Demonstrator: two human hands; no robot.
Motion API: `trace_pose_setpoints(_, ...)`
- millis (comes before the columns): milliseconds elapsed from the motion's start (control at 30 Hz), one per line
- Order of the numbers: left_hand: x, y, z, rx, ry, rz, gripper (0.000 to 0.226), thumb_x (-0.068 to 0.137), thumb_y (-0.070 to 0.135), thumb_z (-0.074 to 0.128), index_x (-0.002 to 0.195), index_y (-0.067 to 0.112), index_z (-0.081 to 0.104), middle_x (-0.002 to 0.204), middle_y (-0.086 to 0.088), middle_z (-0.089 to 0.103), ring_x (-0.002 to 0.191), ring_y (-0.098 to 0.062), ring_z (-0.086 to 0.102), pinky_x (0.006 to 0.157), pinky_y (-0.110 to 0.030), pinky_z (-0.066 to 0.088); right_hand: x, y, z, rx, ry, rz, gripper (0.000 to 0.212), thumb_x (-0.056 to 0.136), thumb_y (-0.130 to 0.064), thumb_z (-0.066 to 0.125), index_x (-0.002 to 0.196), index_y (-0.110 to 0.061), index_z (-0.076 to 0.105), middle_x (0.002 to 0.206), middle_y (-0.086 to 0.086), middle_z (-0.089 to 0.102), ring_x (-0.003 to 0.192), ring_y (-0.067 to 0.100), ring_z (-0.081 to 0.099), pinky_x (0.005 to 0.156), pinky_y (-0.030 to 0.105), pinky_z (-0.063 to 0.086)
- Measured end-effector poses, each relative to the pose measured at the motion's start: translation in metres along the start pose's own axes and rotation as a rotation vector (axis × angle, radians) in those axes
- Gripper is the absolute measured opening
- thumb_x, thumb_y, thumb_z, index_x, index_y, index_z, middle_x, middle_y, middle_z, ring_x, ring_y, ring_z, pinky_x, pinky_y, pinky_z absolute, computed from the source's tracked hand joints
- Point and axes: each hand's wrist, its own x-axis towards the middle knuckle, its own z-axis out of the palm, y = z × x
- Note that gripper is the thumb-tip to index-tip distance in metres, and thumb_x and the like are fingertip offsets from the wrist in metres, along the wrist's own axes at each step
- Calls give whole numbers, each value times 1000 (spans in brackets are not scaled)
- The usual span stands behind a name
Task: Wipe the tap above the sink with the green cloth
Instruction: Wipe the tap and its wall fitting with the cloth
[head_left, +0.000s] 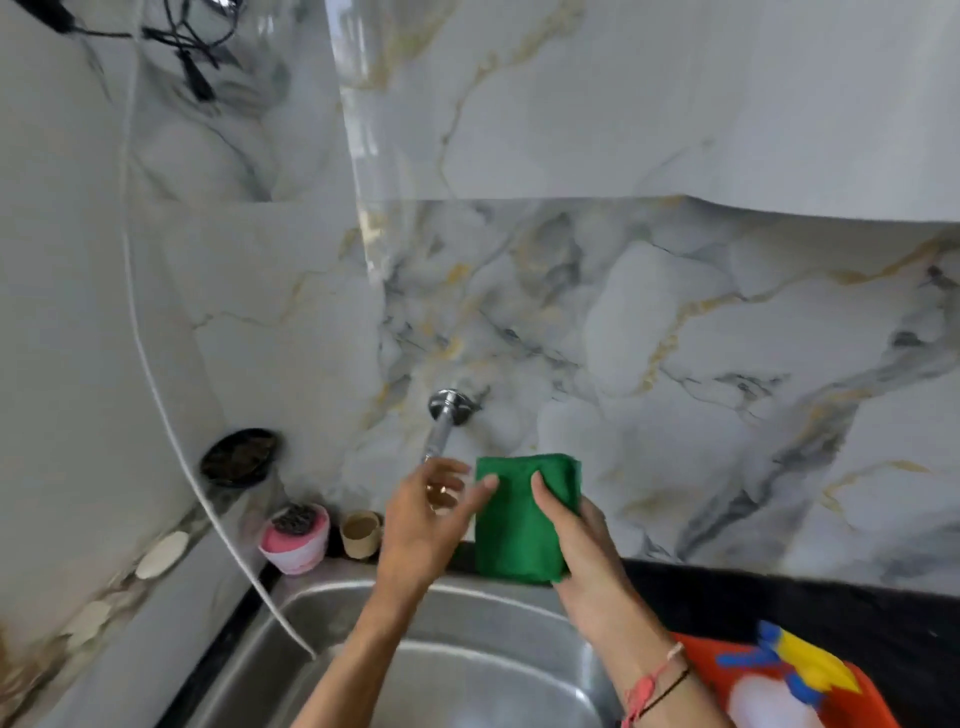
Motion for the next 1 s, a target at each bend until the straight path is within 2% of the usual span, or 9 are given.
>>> trace_pose_setpoints(133,92,-19,-48,341,305,404,32,98,33,66,124,14,63,121,-10,66,111,-27,62,96,-46,54,58,-4,56,-353,228,-479,9,91,-10,72,100,-9,71,89,2,73,81,14,69,77,29,55)
trace_pose_setpoints(233,167,-37,-60,684,470,671,40,105,24,54,141,8,54,147,-21,53,135,-37,50,106,-50,48,109,-12,90,-768,6,-811,40,85,14,61,118,-6,71,109,1,74,96,1,68,92,25,53)
trace_pose_setpoints(367,240,-70,-49,961,429,975,53,109,29,45,158,12,35,164,-24,32,152,-36,33,119,-51,41,168,-22,103,-1545,-401,-1092,72,62,19,62,125,-14,72,123,4,74,116,24,62,106,38,47)
trace_pose_setpoints(433,260,-89,-42,1017,446,998,61,108,35,45,162,15,24,167,-22,23,157,-34,22,124,-51,36,185,-16,97,-1655,-440,-1148,71,57,17,63,120,-14,74,120,3,76,112,27,63,103,35,45)
trace_pose_setpoints(600,286,-112,-30,1021,611,1096,61,106,40,36,161,16,26,165,-19,24,156,-33,24,126,-47,25,182,21,73,-1283,-136,-1095,76,62,30,56,126,-8,71,127,4,72,123,16,61,113,24,44)
trace_pose_setpoints(733,293,-118,-27,990,675,1123,60,105,38,30,160,15,29,165,-19,25,155,-32,25,124,-49,30,167,69,49,-506,178,-393,42,81,13,73,102,-24,74,105,-2,80,104,9,73,93,22,56)
trace_pose_setpoints(833,295,-119,-27,980,683,1140,60,105,37,28,160,15,30,165,-20,24,155,-33,23,124,-50,28,164,103,57,41,30,173,32,84,3,71,116,-5,70,108,15,81,97,32,77,88,49,63)
trace_pose_setpoints(933,295,-118,-28,964,670,1152,60,104,36,28,160,14,30,164,-21,25,154,-36,29,123,-51,30,170,92,94,362,-100,336,25,101,-2,49,114,-3,70,85,12,83,69,26,80,49,34,63)
trace_pose_setpoints(1000,295,-118,-28,978,686,1154,60,104,36,29,160,13,30,163,-22,27,152,-38,32,122,-52,31,178,81,110,483,-153,342,26,100,-12,49,110,-5,72,81,12,83,67,24,80,48,31,62)
